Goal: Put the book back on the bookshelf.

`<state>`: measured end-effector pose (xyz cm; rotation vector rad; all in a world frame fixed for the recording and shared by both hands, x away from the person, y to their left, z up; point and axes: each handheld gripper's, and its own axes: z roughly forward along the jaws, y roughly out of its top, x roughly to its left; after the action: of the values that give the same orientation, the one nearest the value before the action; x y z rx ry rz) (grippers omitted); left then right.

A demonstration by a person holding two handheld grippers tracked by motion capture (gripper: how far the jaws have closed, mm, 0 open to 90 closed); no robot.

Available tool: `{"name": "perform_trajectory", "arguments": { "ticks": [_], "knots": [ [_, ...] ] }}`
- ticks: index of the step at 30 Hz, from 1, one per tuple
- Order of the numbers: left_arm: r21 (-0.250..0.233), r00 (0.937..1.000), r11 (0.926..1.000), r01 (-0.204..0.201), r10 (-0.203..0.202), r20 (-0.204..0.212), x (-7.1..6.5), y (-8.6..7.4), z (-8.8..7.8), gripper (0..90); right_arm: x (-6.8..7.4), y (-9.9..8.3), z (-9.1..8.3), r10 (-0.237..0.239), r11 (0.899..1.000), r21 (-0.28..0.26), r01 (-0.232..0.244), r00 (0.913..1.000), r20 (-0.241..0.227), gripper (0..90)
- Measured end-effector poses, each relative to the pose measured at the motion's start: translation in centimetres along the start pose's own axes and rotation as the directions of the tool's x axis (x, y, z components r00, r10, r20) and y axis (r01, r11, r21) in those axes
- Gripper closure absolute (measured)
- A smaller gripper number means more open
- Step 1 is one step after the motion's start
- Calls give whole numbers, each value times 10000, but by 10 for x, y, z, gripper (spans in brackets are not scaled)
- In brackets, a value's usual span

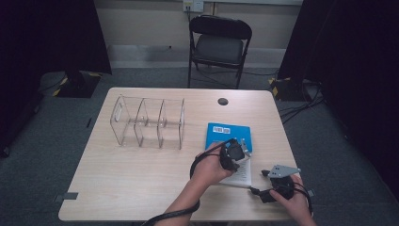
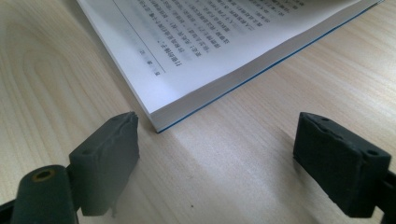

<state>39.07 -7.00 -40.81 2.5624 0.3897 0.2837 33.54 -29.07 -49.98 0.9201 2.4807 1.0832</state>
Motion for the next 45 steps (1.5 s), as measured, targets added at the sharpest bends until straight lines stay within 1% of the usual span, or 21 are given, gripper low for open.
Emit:
{"name": "perform_trajectory", "arguments": {
  "ticks": [1, 2, 3, 4, 7, 12, 14, 17, 18, 19, 23, 25, 26, 30, 31, 32, 34, 37, 41, 42, 45],
  "knots": [
    [75, 10000, 10000, -59, 59, 34, 1, 1, -1, 709, 0, 0, 0, 1, 10000, 1, -1, 10000, 0, 138],
    [112, 10000, 9999, 21, -22, 84, 2, 2, -2, 709, 0, 0, 0, -9, 10000, 1, 9, 10000, -9, 137],
    [150, 10000, 9999, 8, -9, 78, 2, 3, -2, 710, 0, 0, 0, -12, 10000, 8, 12, 10000, -20, 137],
    [165, 9999, 9998, 109, -111, 112, 3, 4, -2, 710, 0, 0, 0, -15, 10000, 10, 15, 10000, -21, 137],
    [279, 9999, 9996, 73, -76, 138, 5, 7, -4, 712, 1, 1, 1, -34, 10000, 18, 34, 10000, -34, 135],
    [365, 9995, 9990, 244, -251, 198, 7, 9, -7, 715, 1, 1, 1, -48, 10000, 5, 48, 9999, -122, 133],
    [421, 9996, 9988, 242, -249, 163, 8, 11, -9, 718, 1, 1, 1, -85, 10000, 12, 85, 9999, -89, 133],
    [481, 9985, 9976, 506, -516, 200, 11, 15, -14, 723, 2, 2, 2, -160, 9999, -1, 160, 9998, -113, 133],
    [514, 9987, 9976, 454, -465, 195, 12, 16, -15, 724, 2, 2, 2, -141, 9999, -1, 141, 9998, -142, 133],
    [578, 9981, 9967, 572, -585, 212, 13, 18, -16, 726, 3, 2, 2, -134, 9999, 15, 135, 9998, -156, 133],
    [634, 9969, 9954, 723, -742, 277, 17, 20, -20, 731, 4, 3, 3, -136, 9999, 3, 136, 9999, -106, 133],
    [682, 9966, 9946, 782, -798, 220, 18, 22, -21, 734, 4, 3, 3, -132, 9999, -6, 132, 9999, -103, 133],
    [631, 9961, 9943, 857, -870, 176, 17, 23, -22, 736, 4, 3, 3, -157, 9999, -10, 157, 9998, -78, 133],
    [722, 9960, 9937, 852, -869, 199, 19, 23, -23, 736, 5, 4, 4, -101, 9999, 12, 101, 9999, -94, 133],
    [672, 9959, 9940, 865, -881, 205, 20, 23, -23, 737, 5, 4, 4, -117, 9999, 10, 117, 9999, -107, 133],
    [667, 9950, 9931, 963, -979, 211, 20, 24, -23, 738, 5, 4, 5, -166, 9999, -12, 166, 9998, -115, 133],
    [720, 9953, 9932, 910, -930, 257, 22, 25, -24, 738, 6, 5, 5, -117, 9999, -4, 117, 9999, -125, 133],
    [751, 9937, 9914, 1072, -1094, 260, 23, 28, -25, 740, 10, 6, 7, -133, 9999, -2, 133, 9998, -154, 133],
    [780, 9936, 9913, 1063, -1090, 306, 25, 29, -27, 741, 14, 8, 9, -143, 9999, 13, 144, 9997, -197, 130],
    [699, 9934, 9915, 1094, -1116, 274, 25, 29, -27, 741, 15, 8, 9, -111, 9999, 25, 111, 9998, -175, 126],
    [753, 9925, 9903, 1171, -1194, 263, 24, 29, -28, 741, 16, 10, 11, -47, 10000, 30, 47, 10000, -59, 121]
  ]
}}
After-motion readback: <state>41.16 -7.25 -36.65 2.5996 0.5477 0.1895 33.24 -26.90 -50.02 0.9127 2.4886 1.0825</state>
